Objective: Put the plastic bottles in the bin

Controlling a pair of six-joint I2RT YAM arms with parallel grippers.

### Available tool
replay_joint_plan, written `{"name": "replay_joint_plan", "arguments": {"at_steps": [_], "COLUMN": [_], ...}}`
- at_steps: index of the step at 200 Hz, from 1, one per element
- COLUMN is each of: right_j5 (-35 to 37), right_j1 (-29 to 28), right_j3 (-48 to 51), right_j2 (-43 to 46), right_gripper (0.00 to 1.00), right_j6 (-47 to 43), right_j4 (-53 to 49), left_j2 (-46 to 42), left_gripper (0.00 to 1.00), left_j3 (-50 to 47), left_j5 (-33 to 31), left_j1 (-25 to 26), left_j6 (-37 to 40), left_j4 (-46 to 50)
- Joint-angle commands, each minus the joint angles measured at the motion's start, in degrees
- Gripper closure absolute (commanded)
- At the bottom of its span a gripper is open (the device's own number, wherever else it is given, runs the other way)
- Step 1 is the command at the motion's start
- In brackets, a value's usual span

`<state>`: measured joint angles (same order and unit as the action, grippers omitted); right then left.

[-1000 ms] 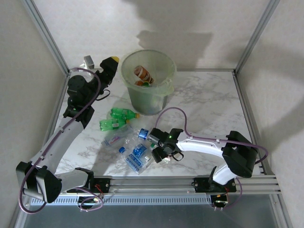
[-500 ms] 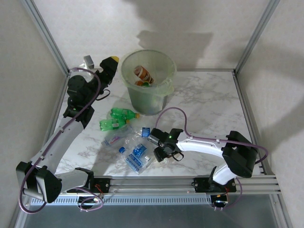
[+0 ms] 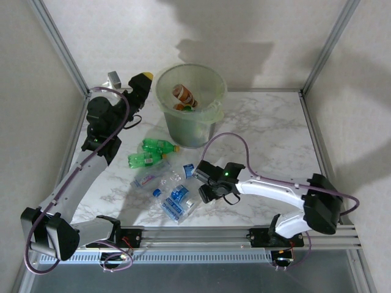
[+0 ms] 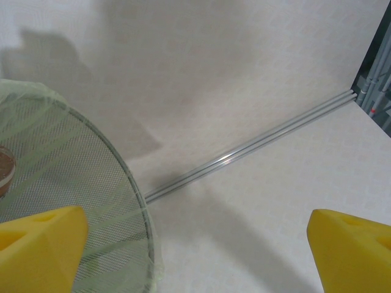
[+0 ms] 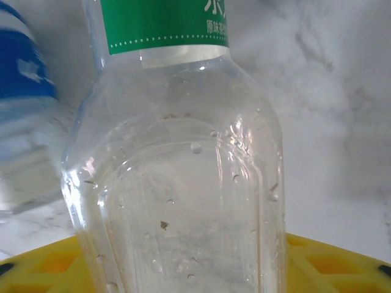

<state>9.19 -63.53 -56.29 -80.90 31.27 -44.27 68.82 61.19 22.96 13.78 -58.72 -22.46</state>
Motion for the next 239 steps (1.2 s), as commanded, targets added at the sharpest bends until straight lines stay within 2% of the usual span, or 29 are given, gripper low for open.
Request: {"name": "replay_joint_plan", "arguments": {"at_steps": [1, 43, 86, 135, 190, 239], "right_j5": [2.6, 6.7, 9.0, 9.9, 9.9, 8.9], "right_j1": [-0.6, -0.3, 3.1, 5.5, 5.6, 5.6], "right_j3": [-2.9, -6.5, -8.8, -11.6, -14.8, -16.7], "right_j2": [4.3, 8.5, 12.8, 15.9, 15.9, 14.9], "right_gripper": [0.41, 0.43, 0.43, 0.44, 0.45, 0.44], "right_j6": [0.2, 0.2, -0.7, -3.0, -5.3, -7.2], "right_j4": [-0.3, 2.2, 7.9, 13.2, 15.6, 18.8], "left_j2": [-0.1, 1.8, 7.0, 10.5, 13.3, 13.2], "left_gripper": [0.08, 0.07, 0.07, 0.06, 0.05, 0.03], "left_j3": [-0.1, 1.8, 10.3, 16.1, 20.4, 20.3], "left_j5": [1.9, 5.3, 11.9, 16.3, 18.0, 20.4], "left_j1": [0.1, 0.6, 4.8, 9.4, 12.7, 14.3], "left_j6": [-0.4, 0.5, 9.9, 17.0, 22.0, 23.1], "left_j4": [-2.5, -1.2, 12.0, 20.8, 27.1, 27.0]}}
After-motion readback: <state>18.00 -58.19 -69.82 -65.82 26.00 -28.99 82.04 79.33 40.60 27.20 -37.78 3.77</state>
